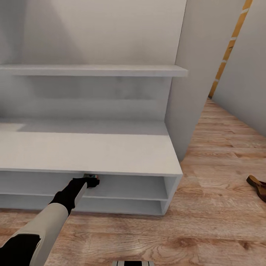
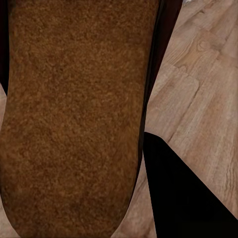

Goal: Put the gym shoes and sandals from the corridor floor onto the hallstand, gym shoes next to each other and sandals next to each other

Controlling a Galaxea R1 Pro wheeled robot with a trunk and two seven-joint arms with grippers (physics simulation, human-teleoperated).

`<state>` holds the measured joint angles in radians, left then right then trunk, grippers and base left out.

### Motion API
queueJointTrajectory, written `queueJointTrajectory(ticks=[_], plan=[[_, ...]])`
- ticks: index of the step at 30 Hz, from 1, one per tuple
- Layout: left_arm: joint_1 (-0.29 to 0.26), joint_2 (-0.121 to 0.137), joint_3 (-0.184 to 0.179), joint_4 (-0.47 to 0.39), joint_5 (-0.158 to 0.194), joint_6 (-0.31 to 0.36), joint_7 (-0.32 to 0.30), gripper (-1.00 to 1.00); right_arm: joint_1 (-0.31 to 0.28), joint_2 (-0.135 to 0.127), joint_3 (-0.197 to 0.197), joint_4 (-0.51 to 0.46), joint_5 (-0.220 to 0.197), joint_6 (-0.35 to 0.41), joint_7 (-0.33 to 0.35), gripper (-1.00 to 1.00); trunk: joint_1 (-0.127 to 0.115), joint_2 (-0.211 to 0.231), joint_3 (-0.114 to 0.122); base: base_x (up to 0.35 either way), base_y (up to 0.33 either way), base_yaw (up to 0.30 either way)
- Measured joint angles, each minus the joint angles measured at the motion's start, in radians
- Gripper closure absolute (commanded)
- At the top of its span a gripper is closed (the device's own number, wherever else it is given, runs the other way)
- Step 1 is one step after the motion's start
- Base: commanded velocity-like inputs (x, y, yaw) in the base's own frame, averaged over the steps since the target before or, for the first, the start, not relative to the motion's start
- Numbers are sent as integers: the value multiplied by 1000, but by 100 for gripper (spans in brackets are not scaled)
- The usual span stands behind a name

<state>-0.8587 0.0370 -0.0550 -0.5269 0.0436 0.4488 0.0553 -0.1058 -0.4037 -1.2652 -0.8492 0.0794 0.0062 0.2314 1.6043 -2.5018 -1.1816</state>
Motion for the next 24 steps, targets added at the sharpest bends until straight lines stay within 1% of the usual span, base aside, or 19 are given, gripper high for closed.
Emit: queueJointTrajectory(ticks=[8,10,24], plan=[[0,0,2,-1,-1,0,0,-100,0,0,0,0,0,0,0,100,0,0,0,-3,0,0],[0,0,2,-1,-1,-1,2,-100,0,0,0,0,0,0,0,100,0,0,0,-139,0,0],[0,0,3,-2,-1,-3,3,-100,0,0,0,0,0,0,0,100,1,0,0,-317,0,0]])
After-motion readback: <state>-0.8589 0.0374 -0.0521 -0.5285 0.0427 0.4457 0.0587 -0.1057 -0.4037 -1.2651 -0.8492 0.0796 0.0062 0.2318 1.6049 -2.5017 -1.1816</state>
